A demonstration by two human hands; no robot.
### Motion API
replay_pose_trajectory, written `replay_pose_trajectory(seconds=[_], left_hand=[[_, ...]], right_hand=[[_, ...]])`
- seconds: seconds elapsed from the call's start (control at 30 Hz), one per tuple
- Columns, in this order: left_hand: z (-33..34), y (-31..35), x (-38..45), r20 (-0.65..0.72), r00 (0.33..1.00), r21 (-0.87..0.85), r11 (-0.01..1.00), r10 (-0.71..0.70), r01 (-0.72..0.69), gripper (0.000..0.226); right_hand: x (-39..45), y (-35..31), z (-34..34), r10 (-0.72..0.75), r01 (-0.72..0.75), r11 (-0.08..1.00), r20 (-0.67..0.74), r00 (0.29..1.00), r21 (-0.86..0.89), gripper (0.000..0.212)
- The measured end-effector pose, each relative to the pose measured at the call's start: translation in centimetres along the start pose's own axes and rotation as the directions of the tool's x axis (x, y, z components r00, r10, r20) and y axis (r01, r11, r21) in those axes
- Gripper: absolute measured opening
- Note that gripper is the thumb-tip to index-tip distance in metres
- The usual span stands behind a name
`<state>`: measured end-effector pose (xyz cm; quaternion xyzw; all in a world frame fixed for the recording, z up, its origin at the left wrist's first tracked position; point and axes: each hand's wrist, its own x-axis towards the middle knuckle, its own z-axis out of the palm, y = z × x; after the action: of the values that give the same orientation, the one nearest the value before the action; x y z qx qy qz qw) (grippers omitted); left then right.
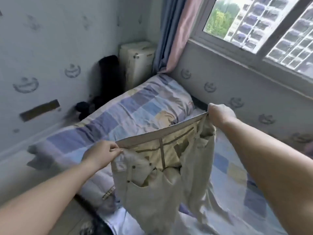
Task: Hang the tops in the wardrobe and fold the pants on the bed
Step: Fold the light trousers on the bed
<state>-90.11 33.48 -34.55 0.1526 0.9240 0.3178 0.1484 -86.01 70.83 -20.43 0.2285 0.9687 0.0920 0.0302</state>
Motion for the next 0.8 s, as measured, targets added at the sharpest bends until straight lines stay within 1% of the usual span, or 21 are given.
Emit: replay_pose_trajectory(seconds=[0.1, 0.17, 0.23, 0.37, 0.47, 0.6, 0.67, 0.8], left_hand=[[0.5, -7.8, 2.3, 0.021, 0.991, -0.016, 0.991, -0.13, 0.13, 0.026], [0.1, -13.0, 4.6, 0.008, 0.976, -0.013, 0.976, -0.219, 0.219, 0.027], [-0.3, -17.0, 6.6, 0.017, 0.964, -0.025, 0.964, -0.264, 0.264, 0.025], [-1.8, -25.4, 12.1, 0.003, 0.94, -0.056, 0.938, -0.342, 0.342, 0.016], [-2.6, -30.5, 15.0, -0.026, 0.924, -0.016, 0.924, -0.382, 0.381, 0.015], [-2.2, -36.0, 16.6, -0.036, 0.901, 0.008, 0.902, -0.432, 0.433, 0.017], [-1.4, -38.4, 16.7, -0.031, 0.892, 0.024, 0.892, -0.45, 0.451, 0.017], [0.4, -41.0, 17.6, 0.001, 0.873, -0.001, 0.873, -0.487, 0.487, 0.015]], right_hand=[[4.0, -8.7, 4.7, -0.074, 0.073, 0.997, 0.046, 0.996, 0.015, 0.009], [7.4, -14.4, 8.1, -0.127, 0.125, 0.991, 0.053, 0.99, 0.043, 0.015], [9.8, -18.5, 10.3, -0.168, 0.164, 0.985, 0.058, 0.984, 0.056, 0.02], [16.1, -27.6, 15.0, -0.23, 0.23, 0.973, 0.07, 0.971, 0.017, 0.015], [20.0, -33.5, 18.4, -0.26, 0.259, 0.966, 0.082, 0.962, 0.031, 0.012], [23.6, -41.0, 23.4, -0.319, 0.311, 0.947, 0.116, 0.941, 0.082, 0.012], [24.6, -44.0, 26.3, -0.357, 0.348, 0.934, 0.17, 0.918, 0.083, 0.016], [25.9, -47.1, 31.8, -0.381, 0.363, 0.925, 0.274, 0.883, 0.116, 0.03]])
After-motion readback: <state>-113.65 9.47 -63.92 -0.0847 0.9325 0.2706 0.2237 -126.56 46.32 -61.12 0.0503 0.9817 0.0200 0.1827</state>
